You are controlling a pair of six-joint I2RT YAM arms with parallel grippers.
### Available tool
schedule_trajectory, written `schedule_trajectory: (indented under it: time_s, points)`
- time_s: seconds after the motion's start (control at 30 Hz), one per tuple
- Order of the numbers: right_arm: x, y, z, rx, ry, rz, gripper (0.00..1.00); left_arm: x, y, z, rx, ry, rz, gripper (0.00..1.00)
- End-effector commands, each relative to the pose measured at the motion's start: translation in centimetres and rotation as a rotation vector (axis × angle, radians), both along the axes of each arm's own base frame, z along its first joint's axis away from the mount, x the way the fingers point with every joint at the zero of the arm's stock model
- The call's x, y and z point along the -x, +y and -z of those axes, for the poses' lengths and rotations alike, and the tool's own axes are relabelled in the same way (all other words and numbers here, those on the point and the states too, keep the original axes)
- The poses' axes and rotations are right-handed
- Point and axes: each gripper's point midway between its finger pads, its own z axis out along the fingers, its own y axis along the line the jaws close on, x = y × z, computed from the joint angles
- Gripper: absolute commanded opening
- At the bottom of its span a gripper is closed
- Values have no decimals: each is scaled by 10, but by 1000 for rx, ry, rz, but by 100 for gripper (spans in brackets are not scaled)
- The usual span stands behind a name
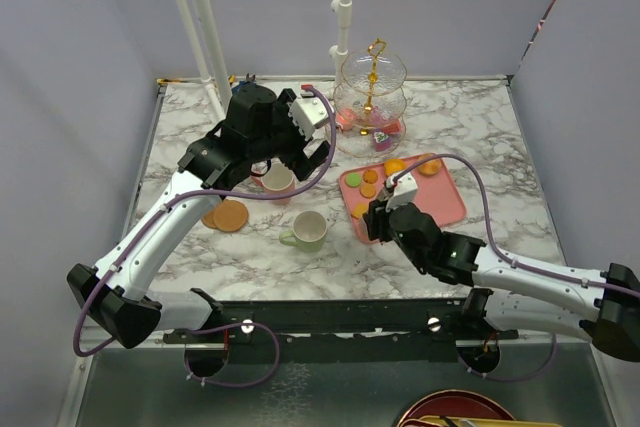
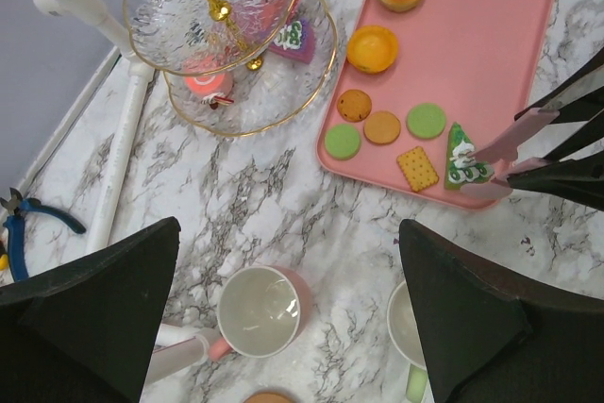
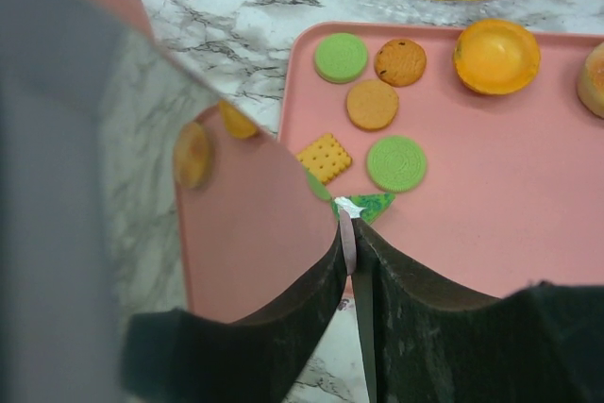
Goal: Serve the afternoon tea
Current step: Pick up the desert from the tray.
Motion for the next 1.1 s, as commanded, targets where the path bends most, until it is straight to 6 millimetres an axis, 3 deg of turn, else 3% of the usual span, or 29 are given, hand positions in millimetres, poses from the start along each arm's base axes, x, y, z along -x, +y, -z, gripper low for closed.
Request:
schedule_trajectory:
  time_s: [0.0,0.43,0.7,0.97,1.03,1.07]
  points:
    - [-1,-8,3,0,-18,129,54,0,-1,-1,3,-16,12,99]
    - [-7,-1,-3,-13,-131,210,61,2,0,-5,10,-25,14,99]
    - [-5,-8,-1,9,-135,266,62,4,0,-3,8,-22,18,99]
    - [-5,-19,-17,-22,-164,302,62,4,0,-3,11,-19,21,99]
    - [-4,-18,-16,-34,-160,296,62,5,-1,-3,13,-18,23,99]
    - [-4,-14,-5,-36,-139,296,62,5,-1,-4,17,-17,25,99]
